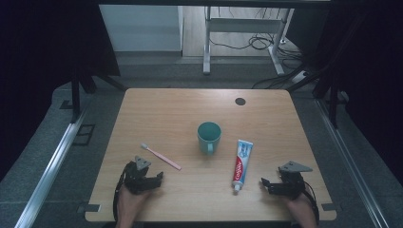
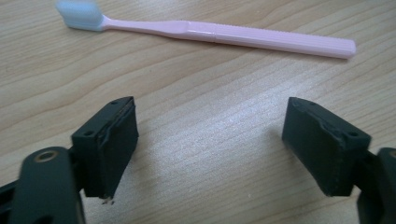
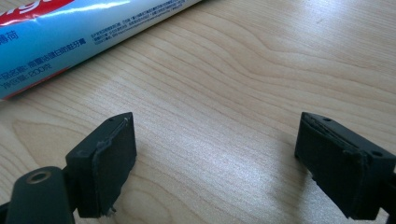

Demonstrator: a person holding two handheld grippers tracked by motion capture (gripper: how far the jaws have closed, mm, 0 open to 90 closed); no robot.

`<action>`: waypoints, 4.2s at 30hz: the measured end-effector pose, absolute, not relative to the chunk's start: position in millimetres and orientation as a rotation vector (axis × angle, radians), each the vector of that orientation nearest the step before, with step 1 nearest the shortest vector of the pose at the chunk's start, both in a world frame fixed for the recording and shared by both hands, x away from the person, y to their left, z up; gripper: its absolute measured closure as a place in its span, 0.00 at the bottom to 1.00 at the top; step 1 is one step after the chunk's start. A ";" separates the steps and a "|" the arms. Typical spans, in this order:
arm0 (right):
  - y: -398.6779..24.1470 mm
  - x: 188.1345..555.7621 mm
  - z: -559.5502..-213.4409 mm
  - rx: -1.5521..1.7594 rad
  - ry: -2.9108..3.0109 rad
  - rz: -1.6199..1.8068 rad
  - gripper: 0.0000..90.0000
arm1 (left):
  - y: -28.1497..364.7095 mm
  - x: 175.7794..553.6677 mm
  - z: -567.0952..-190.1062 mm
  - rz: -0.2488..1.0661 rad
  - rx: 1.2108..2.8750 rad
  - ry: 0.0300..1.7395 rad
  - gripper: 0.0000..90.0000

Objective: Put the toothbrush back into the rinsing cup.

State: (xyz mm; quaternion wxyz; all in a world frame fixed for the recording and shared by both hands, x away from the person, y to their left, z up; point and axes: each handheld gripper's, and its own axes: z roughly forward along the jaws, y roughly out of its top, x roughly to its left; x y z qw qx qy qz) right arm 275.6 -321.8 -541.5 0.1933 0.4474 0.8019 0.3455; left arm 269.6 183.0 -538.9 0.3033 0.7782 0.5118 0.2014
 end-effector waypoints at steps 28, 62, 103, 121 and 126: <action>-321.6 275.5 -541.5 1.258 2.250 0.968 0.14 | 170.6 278.6 -515.2 0.394 2.081 1.233 0.88; -321.7 275.4 -541.4 1.260 2.250 0.968 0.14 | 133.6 331.3 -520.4 0.277 2.110 1.207 0.99; -321.7 275.5 -541.4 1.259 2.250 0.969 0.14 | 156.7 277.0 -526.7 0.297 2.179 1.251 0.97; -321.7 275.6 -541.5 1.256 2.249 0.969 0.14 | 188.7 263.9 -521.3 0.349 2.155 1.320 0.93; -321.7 275.5 -541.5 1.257 2.250 0.968 0.14 | 190.2 269.2 -517.7 0.370 2.153 1.328 0.87</action>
